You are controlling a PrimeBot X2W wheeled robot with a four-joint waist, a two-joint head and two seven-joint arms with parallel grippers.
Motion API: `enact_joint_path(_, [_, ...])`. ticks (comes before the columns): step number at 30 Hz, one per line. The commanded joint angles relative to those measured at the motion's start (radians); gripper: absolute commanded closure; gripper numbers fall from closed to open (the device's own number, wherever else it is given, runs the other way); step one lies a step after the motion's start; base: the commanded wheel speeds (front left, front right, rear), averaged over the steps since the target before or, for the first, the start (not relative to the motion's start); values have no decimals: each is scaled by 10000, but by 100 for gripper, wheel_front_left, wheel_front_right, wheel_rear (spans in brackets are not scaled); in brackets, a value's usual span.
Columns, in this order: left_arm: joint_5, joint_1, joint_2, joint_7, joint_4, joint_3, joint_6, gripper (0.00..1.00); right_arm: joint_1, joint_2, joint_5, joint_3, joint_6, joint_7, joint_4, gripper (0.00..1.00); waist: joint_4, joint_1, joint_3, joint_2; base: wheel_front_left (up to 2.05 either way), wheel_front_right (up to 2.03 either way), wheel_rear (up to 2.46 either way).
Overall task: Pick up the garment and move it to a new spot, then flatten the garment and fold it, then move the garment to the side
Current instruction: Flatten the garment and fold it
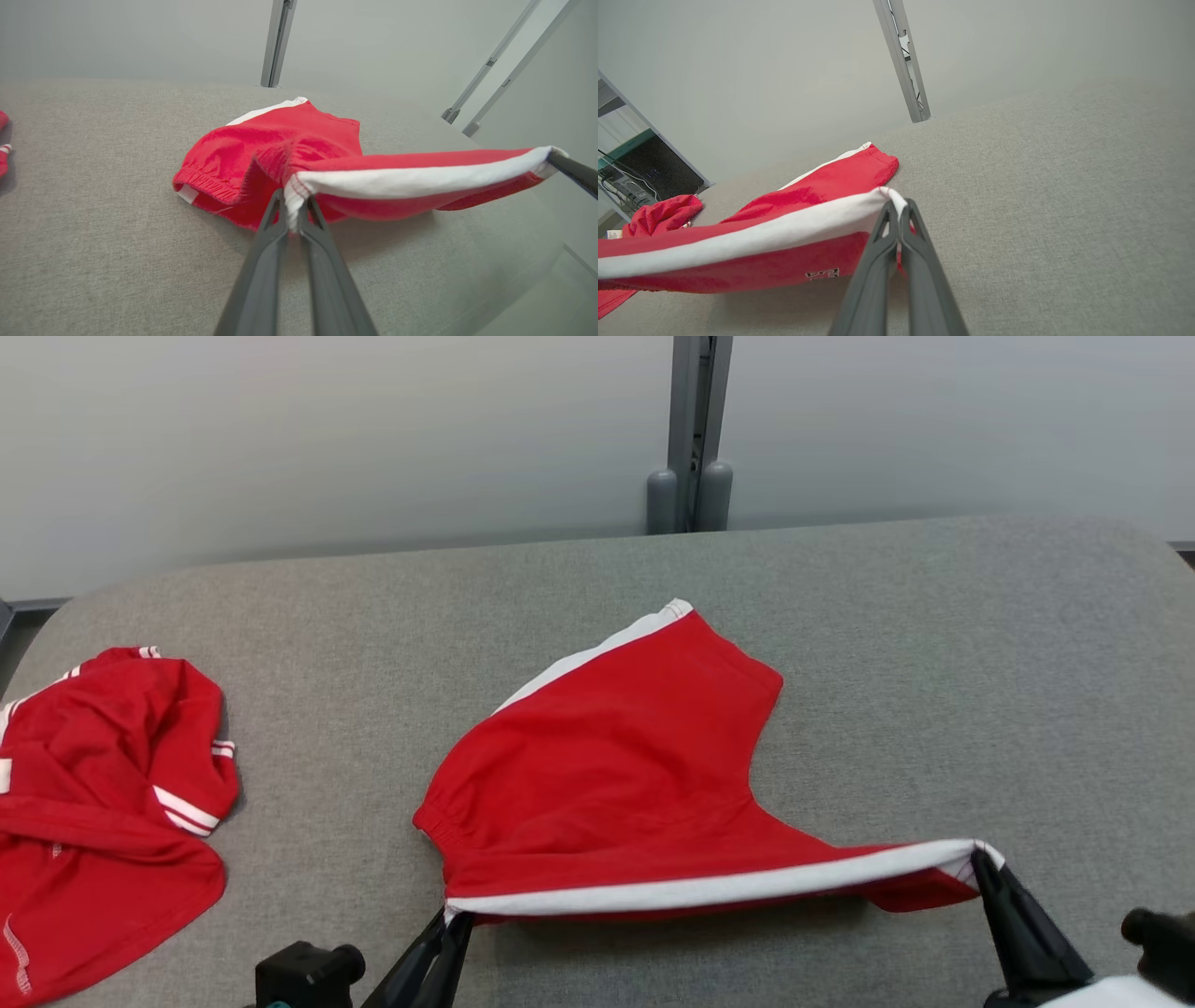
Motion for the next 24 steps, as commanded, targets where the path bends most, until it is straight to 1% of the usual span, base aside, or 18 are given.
enact_joint_path(1, [-26, -297, 18, 36, 53, 19, -68, 100, -335, -223, -53, -49, 5, -105, 125, 100, 197, 0, 287, -1, 0, 0, 0])
enact_joint_path(3, [-94, -575, -8, 166, 185, -28, -203, 100, -1038, -374, 207, 166, 5, -216, 383, 100, 354, 0, 595, -1, 0, 0, 0])
enact_joint_path(5, [-120, -867, -86, 254, 309, -58, -297, 100, -1785, -685, 317, 334, 5, -294, 734, 100, 511, 0, 975, -1, 0, 0, 0])
enact_joint_path(9, [-147, -1730, -299, 150, 621, -35, -554, 100, -3626, -1257, 591, 773, 5, -569, 1656, 100, 928, 0, 2008, -1, 0, 0, 0])
enact_joint_path(12, [-212, -2367, -533, -14, 997, 15, -762, 100, -5037, -1696, 740, 1324, 5, -764, 2485, 100, 1268, 0, 2616, -1, 0, 0, 0])
enact_joint_path(16, [-400, -3182, -836, -188, 1583, 106, -1112, 100, -6825, -2281, 962, 2081, 5, -952, 3764, 100, 1684, 0, 3146, -1, 0, 0, 0])
enact_joint_path(19, [-444, -3712, -968, -339, 2085, 157, -1331, 100, -8027, -2596, 1181, 2845, 5, -1185, 4663, 100, 1913, 0, 3407, -1, 0, 0, 0])
enact_joint_path(24, [-569, -4364, -1239, -595, 2896, 253, -1561, 100, -9674, -2929, 1694, 3830, 3, -1619, 6297, 100, 2210, 0, 3721, -1, 0, 0, 0])
